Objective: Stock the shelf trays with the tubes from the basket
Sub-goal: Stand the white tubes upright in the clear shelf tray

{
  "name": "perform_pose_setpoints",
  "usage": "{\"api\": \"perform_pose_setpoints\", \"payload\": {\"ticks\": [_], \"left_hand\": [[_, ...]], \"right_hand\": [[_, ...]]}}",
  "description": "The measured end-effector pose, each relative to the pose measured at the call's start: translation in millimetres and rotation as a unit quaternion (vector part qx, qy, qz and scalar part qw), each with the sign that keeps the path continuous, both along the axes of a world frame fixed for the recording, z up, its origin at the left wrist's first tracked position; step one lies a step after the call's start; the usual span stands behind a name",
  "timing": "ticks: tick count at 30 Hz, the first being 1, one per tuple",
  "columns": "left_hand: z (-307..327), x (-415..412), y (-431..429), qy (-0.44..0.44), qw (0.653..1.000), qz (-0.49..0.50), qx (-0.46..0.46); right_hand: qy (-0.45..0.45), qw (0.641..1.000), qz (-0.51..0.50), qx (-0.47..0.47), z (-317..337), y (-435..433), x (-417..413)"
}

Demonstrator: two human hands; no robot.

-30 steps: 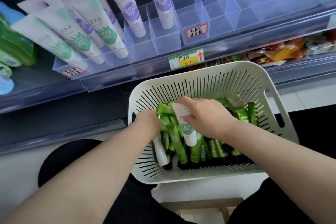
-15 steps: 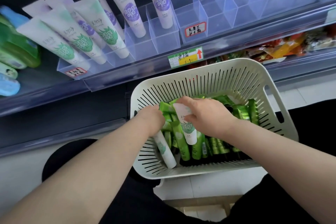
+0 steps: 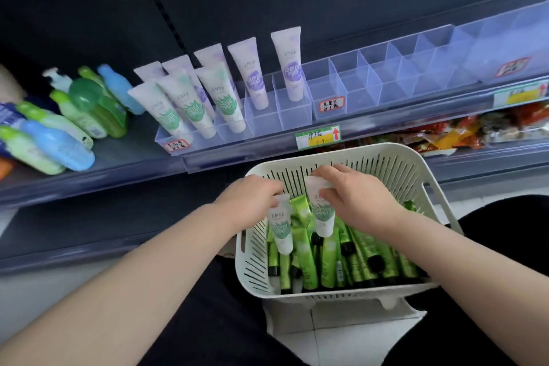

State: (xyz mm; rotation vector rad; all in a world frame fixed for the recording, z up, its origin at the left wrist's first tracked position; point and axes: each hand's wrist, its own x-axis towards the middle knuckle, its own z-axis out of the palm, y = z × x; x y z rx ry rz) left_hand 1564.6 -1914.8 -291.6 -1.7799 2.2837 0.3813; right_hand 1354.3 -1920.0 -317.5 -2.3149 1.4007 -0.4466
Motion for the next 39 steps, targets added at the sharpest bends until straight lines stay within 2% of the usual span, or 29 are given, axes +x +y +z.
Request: {"api": "perform_pose_setpoints", "payload": {"ticks": [6, 11, 14, 23, 33, 39], "left_hand": [[89, 15, -7, 0.015, 0.979, -0.005, -0.205], [154, 16, -35, 0.022, 0.936, 0.029, -0.349], [170, 13, -58, 0.019, 0.914, 0.006, -0.404], [140, 9, -117, -0.152, 0.931, 0.017, -0.332], [134, 10, -114, -0.094, 0.952, 0.077, -0.283], [132, 19, -109, -0.056, 0.952, 0.035, -0.299]], "right_hand": [[-0.011, 0.995, -0.011, -0.101, 65, -15, 9], [-0.035, 0.986, -0.036, -0.157, 113, -33, 19], [-0.025, 0.980, -0.042, -0.191, 132, -49, 25], [-0.041, 0.975, -0.077, -0.202, 155, -97, 30], [-0.029, 0.980, -0.068, -0.183, 148, -132, 59], [-0.036, 0.985, -0.079, -0.148, 145, -147, 70]]}}
